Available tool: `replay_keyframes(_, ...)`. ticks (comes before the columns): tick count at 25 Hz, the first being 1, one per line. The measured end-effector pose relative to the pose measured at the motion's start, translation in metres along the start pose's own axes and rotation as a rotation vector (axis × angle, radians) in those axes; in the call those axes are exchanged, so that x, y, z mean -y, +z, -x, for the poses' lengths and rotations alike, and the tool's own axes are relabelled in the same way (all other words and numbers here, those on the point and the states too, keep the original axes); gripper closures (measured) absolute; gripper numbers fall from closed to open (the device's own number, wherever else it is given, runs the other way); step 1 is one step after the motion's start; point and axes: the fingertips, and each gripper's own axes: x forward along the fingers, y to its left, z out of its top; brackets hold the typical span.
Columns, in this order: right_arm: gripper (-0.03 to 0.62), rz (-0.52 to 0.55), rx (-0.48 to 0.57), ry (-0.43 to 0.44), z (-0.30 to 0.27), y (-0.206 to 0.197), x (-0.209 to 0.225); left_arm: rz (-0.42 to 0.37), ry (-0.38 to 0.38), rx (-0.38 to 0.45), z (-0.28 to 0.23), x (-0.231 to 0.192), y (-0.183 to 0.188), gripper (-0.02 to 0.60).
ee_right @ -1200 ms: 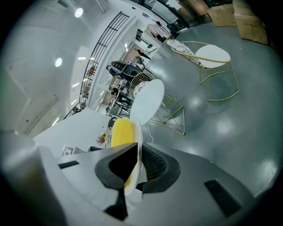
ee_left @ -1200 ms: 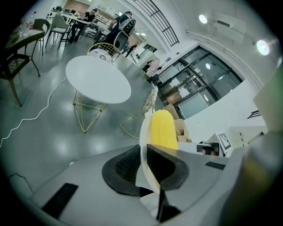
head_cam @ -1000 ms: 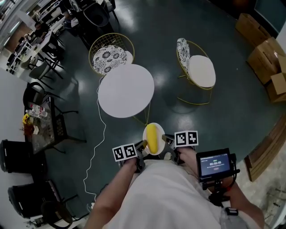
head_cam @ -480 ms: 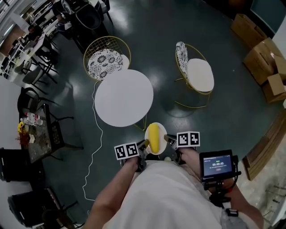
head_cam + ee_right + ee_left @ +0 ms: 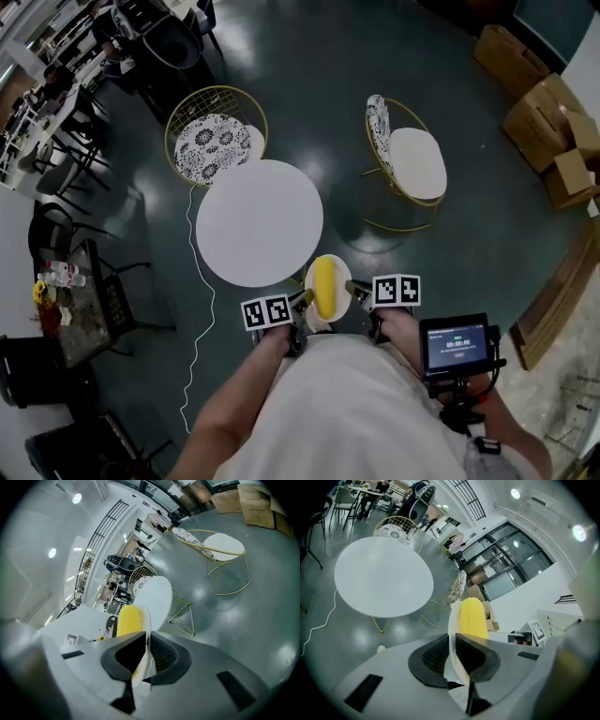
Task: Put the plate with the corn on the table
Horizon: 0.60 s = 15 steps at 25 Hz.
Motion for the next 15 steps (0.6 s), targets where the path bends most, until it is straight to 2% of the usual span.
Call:
replay_keyframes(7, 0.557, -0.015, 0.047, -0.017, -0.027, 0.028, -0.014, -0.03, -0.03, -0.02, 0.0, -0.014, 0.043, 0.535)
replay_keyframes(15, 0.557, -0.007, 0.06, 0.002, -0.075, 0.056, -0.045, -0.019, -0.033, 0.009, 0.016, -0.046, 0.093, 0.535)
